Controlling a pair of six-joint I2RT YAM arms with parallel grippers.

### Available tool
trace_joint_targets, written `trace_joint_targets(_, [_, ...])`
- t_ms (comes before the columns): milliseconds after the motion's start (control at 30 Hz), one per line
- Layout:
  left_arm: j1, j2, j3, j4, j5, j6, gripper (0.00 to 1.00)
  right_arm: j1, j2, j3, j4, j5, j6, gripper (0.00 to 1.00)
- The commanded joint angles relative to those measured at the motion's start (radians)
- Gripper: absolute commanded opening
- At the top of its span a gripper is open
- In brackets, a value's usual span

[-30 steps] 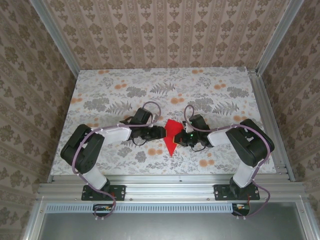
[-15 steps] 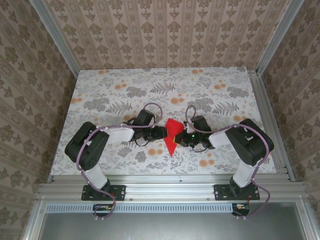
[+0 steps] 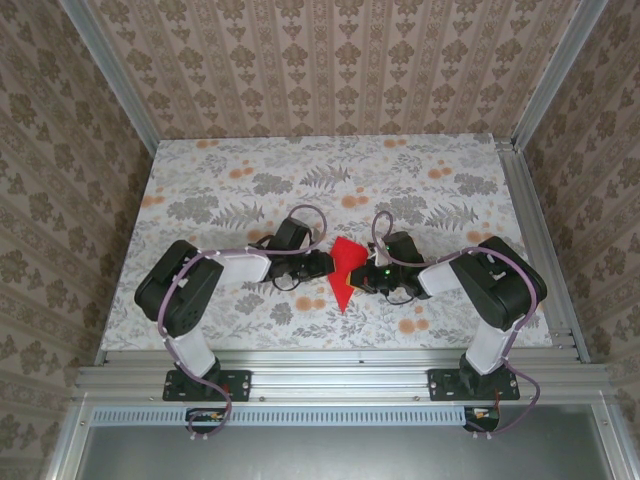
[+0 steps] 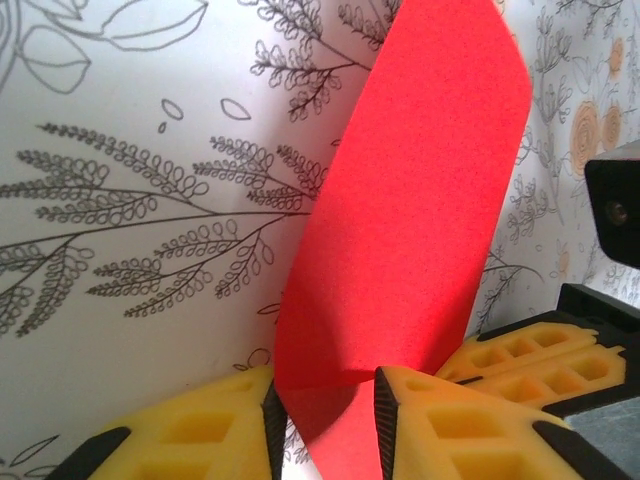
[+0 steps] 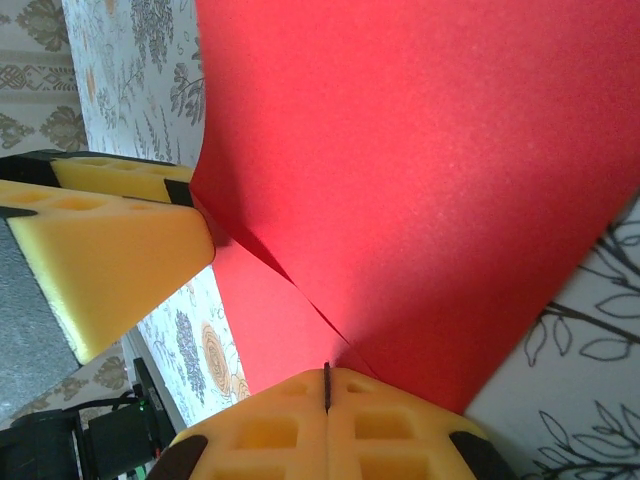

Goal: Fold a paper plane with a square sheet of paper (pick it up from the middle)
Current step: Fold the wing for the fifth time at the center of the table.

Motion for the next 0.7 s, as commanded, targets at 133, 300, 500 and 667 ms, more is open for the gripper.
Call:
trace_joint_targets(133, [-0.003, 0.005, 0.049, -0.051, 0.021, 0.020, 0.21, -0.013, 0.036, -0.022, -0.058, 0.037, -0.004, 0.00])
trace_joint_targets(300, [-0.003, -0.001, 0.068, -0.116, 0.012, 0.059, 0.15, -0.016, 0.002, -0.002, -0.087, 0.037, -0.005, 0.00])
trace_joint_targets(500, [-0.005, -0.005, 0.101, -0.210, -0.019, 0.121, 0.09, -0.021, -0.069, 0.027, -0.151, 0.041, -0.022, 0.04])
trace_joint_targets(667, [-0.009, -0.005, 0.114, -0.251, -0.037, 0.147, 0.09, -0.024, -0.115, 0.026, -0.181, 0.050, -0.024, 0.09])
